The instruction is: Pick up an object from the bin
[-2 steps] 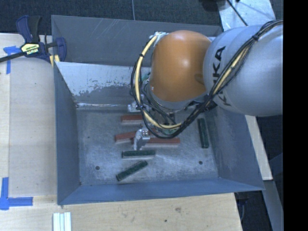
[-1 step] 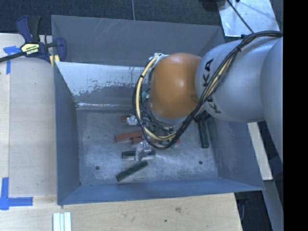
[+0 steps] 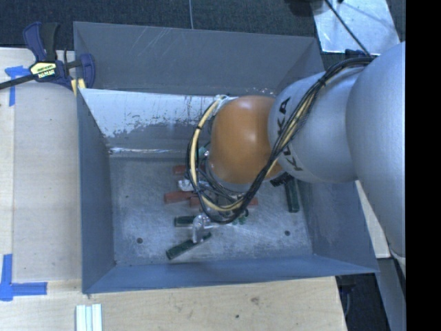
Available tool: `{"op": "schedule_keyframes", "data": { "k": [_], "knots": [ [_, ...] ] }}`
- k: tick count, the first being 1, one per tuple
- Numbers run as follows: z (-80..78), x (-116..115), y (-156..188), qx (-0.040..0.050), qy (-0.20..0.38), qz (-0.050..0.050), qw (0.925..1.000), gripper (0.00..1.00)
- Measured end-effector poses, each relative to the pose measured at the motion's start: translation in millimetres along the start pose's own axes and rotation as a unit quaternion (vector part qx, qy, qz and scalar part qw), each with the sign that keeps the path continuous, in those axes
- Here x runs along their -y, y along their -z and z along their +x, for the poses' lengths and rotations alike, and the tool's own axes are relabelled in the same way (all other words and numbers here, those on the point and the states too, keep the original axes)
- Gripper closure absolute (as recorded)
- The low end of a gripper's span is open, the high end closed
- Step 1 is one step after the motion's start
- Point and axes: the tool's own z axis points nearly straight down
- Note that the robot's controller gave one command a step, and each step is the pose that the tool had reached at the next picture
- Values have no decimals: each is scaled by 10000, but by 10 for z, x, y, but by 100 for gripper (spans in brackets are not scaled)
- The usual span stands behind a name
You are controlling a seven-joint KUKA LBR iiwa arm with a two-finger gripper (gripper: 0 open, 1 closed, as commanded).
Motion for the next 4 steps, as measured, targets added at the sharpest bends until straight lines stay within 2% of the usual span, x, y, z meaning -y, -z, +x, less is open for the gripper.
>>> {"op": "schedule_keyframes", "data": {
  "k": [1,2,3,4],
  "knots": [
    [87,-10,271,11,1194,1,9928,0],
    [91,-13,-32,20,666,1,9978,0],
    [45,4,-158,139,1750,-14,9845,100],
    [45,4,-158,139,1749,-14,9845,100]
  ]
}}
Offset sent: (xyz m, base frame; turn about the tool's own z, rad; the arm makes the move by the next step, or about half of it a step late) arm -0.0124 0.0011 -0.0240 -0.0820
